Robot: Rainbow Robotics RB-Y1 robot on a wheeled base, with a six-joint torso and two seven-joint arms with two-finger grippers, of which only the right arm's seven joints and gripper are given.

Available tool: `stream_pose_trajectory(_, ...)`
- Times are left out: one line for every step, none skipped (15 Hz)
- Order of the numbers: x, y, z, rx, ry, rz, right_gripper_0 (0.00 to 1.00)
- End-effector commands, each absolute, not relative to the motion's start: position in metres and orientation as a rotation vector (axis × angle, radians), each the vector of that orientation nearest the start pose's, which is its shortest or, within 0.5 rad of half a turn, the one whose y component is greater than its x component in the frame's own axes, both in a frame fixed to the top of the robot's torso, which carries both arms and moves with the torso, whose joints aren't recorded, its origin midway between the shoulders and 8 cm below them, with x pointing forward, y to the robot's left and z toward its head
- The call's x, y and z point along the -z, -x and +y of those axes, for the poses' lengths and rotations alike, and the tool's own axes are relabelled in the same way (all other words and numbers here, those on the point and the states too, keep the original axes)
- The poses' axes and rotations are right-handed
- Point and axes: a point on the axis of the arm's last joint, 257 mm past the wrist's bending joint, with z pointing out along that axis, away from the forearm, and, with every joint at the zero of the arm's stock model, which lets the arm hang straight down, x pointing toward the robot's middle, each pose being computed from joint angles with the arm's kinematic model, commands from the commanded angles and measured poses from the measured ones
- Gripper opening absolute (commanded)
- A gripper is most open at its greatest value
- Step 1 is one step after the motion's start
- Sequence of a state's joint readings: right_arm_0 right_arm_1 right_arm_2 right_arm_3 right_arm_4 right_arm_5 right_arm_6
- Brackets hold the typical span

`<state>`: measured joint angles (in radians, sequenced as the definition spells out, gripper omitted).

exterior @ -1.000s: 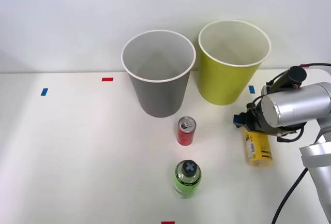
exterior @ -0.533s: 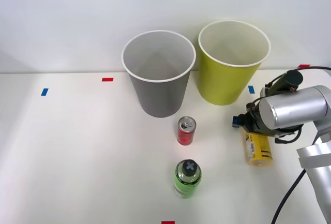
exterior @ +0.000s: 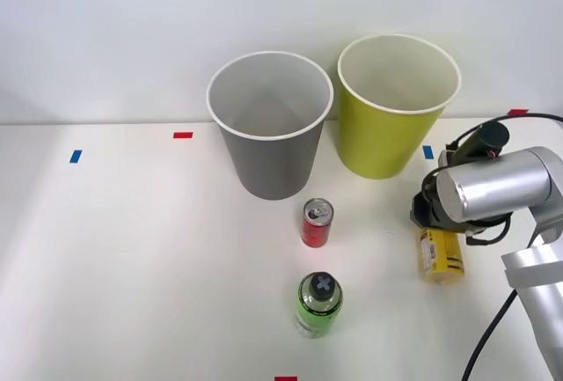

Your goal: Put cans in the gray bin, plastic bottles in the light green bin

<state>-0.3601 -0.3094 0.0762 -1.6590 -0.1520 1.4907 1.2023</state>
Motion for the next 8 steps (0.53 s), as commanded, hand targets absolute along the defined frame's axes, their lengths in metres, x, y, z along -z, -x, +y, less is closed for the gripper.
stream_pose_trajectory(0.305, -0.494, -0.268, 0.082, -0.192, 2.609, 0.0)
stream_pose_trajectory(0.301, -0.494, -0.267, 0.061, -0.188, 2.599, 0.0)
stream_pose_trajectory(0.295, -0.491, -0.268, 0.021, -0.15, 2.591, 0.0)
stream_pose_trajectory(0.288, -0.488, -0.269, -0.017, -0.091, 2.576, 0.0)
stream_pose_trajectory(0.283, -0.485, -0.269, -0.041, -0.043, 2.564, 0.0)
stream_pose_trajectory(0.275, -0.48, -0.267, -0.066, 0.024, 2.538, 0.0)
stream_pose_trajectory(0.267, -0.475, -0.265, -0.077, 0.085, 2.51, 0.0)
stream_pose_trajectory(0.263, -0.469, -0.264, -0.085, 0.127, 2.489, 0.0)
